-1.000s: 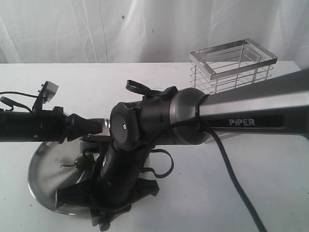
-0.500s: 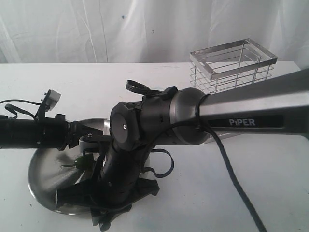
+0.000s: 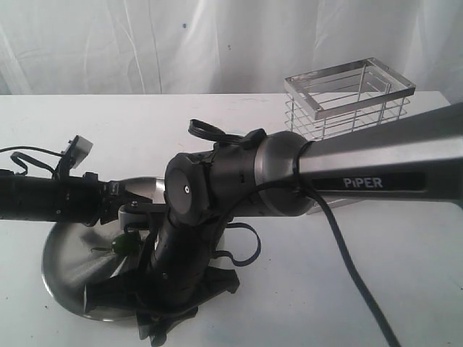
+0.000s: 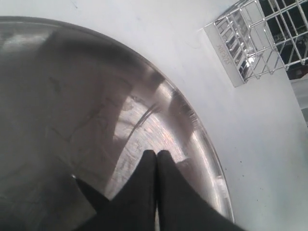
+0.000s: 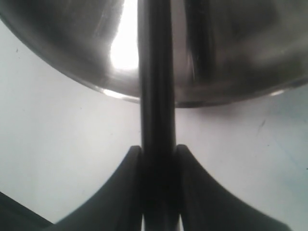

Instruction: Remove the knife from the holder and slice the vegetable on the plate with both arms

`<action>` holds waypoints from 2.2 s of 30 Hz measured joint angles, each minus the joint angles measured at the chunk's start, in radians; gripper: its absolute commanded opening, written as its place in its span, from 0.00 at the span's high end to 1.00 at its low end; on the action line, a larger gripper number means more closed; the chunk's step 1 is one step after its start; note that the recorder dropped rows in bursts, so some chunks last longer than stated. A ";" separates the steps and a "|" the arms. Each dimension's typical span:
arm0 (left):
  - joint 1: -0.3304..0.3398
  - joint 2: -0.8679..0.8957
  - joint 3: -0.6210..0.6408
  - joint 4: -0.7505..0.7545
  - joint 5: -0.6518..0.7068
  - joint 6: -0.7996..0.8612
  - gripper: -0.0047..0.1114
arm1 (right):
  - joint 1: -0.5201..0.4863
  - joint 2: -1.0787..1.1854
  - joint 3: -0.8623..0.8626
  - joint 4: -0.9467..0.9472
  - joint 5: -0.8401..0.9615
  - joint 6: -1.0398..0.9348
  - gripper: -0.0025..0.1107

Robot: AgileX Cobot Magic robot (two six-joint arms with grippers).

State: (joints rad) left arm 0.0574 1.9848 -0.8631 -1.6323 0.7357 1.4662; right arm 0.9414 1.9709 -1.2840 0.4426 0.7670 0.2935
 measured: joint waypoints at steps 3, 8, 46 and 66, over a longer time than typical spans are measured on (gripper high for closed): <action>0.000 -0.004 -0.006 0.020 -0.022 -0.027 0.96 | 0.000 0.000 0.000 0.000 0.000 0.000 0.98; 0.000 -0.011 -0.008 0.058 -0.076 -0.053 0.96 | 0.000 0.000 0.000 0.000 -0.002 0.000 0.98; -0.055 -0.139 -0.059 0.481 -0.239 -0.308 0.96 | 0.005 0.000 0.000 -0.016 0.013 -0.033 0.98; -0.116 -0.161 0.023 0.393 -0.394 -0.323 0.96 | 0.005 0.000 0.000 -0.023 0.015 -0.033 0.98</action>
State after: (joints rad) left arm -0.0590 1.8234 -0.8404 -1.2393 0.3413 1.1434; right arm 0.9466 1.9709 -1.2840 0.4200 0.7821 0.2607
